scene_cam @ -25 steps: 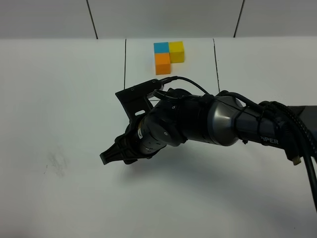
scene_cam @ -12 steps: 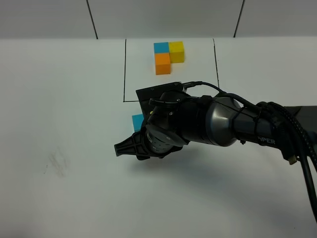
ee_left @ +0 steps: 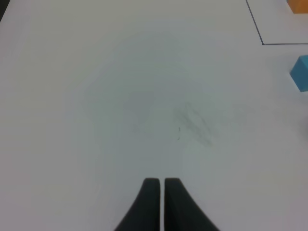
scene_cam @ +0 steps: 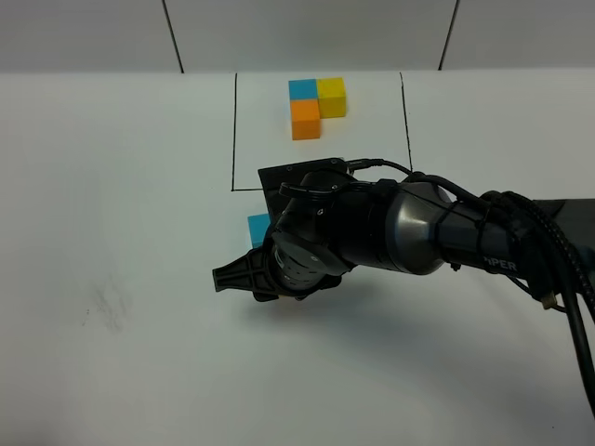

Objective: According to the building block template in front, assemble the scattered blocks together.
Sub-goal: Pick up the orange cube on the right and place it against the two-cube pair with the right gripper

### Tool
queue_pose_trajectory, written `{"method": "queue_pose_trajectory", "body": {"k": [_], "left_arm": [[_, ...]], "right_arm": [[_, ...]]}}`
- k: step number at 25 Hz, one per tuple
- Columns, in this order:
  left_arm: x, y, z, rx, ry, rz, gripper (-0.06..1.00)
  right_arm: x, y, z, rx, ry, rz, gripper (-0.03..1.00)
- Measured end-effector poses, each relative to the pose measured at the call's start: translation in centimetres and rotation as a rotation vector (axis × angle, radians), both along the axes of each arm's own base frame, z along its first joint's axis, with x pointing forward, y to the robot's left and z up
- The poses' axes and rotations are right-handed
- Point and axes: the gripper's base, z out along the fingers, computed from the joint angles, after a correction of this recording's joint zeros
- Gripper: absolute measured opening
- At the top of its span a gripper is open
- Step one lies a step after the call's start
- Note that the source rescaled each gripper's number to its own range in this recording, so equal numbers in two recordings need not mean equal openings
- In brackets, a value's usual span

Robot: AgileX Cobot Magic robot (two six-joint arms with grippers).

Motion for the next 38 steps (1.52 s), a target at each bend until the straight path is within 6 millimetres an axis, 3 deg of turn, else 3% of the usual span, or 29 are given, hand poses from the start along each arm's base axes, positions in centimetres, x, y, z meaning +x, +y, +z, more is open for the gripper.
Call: {"method": "queue_pose_trajectory", "body": {"k": [10,17,38], "left_arm": [[0.0,0.0,0.0,0.000,0.000,0.000,0.00],[0.0,0.0,0.0,0.000,0.000,0.000,0.00],[0.0,0.0,0.0,0.000,0.000,0.000,0.00]], "right_arm": [[0.9,0.8,0.8,0.002,-0.020,-0.008,0.53],[1.8,1.5,-0.5,-0.064,0.010,-0.021,0.53],[2.4,2.7,-1.3,-0.087,0.052,0.014,0.53]]}}
